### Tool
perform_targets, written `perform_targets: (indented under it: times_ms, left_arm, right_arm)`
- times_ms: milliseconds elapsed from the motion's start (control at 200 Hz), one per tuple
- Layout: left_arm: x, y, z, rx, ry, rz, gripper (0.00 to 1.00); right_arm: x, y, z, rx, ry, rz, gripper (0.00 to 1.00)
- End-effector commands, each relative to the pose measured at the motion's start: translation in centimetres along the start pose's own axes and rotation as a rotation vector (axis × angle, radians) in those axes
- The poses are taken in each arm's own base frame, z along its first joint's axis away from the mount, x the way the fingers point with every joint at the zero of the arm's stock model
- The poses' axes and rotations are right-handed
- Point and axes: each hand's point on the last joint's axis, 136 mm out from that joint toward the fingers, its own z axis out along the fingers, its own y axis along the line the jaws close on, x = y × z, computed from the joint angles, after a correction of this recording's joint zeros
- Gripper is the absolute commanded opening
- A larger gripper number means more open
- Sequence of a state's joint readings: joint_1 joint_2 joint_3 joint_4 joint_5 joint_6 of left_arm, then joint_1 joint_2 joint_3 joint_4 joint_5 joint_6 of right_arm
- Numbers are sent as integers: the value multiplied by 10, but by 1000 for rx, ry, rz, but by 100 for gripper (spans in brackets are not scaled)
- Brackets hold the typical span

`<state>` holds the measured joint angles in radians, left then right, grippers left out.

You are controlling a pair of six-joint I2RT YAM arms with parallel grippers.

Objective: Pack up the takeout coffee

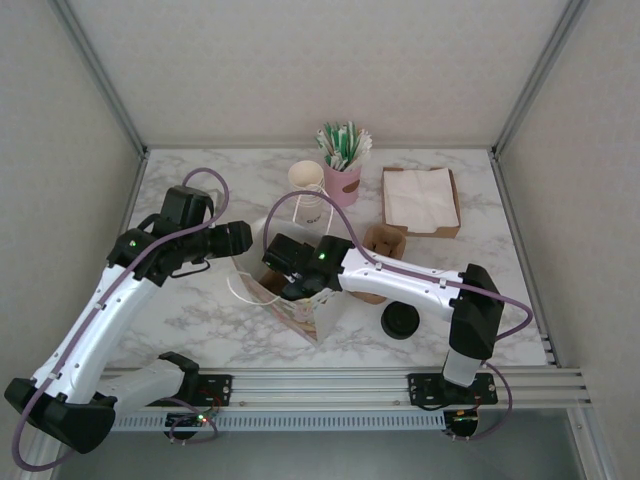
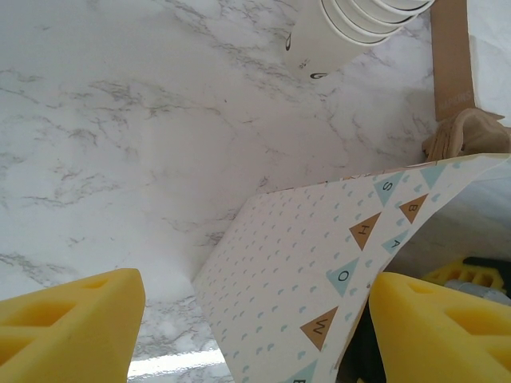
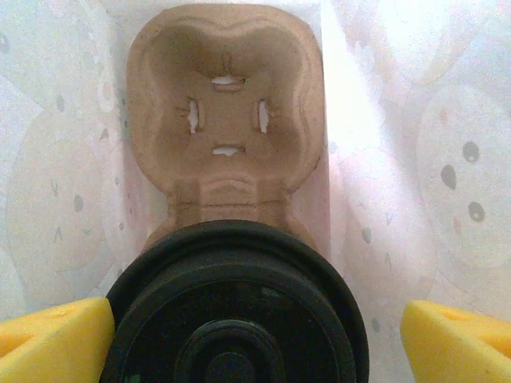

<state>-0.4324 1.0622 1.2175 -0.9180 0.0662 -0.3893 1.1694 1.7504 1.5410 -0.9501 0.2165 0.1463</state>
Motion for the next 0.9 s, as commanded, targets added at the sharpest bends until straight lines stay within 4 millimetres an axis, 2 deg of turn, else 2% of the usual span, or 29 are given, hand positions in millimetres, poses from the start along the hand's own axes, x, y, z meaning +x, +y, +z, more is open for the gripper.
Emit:
perform_targets:
  times_ms: [0,330,896]
  left_arm:
    - [-4,-3,-5,-2,-7,-4,74]
    - [-4,-6,-6,4,-8,0,74]
    - [-10,-14,-16,32,-41,3,74]
  right_arm:
    - [0,-7,-8,19,18,18,95]
    - [-4,-7,-20,10,2,36,97]
    - [-16,-4,-2,26,22,46,98]
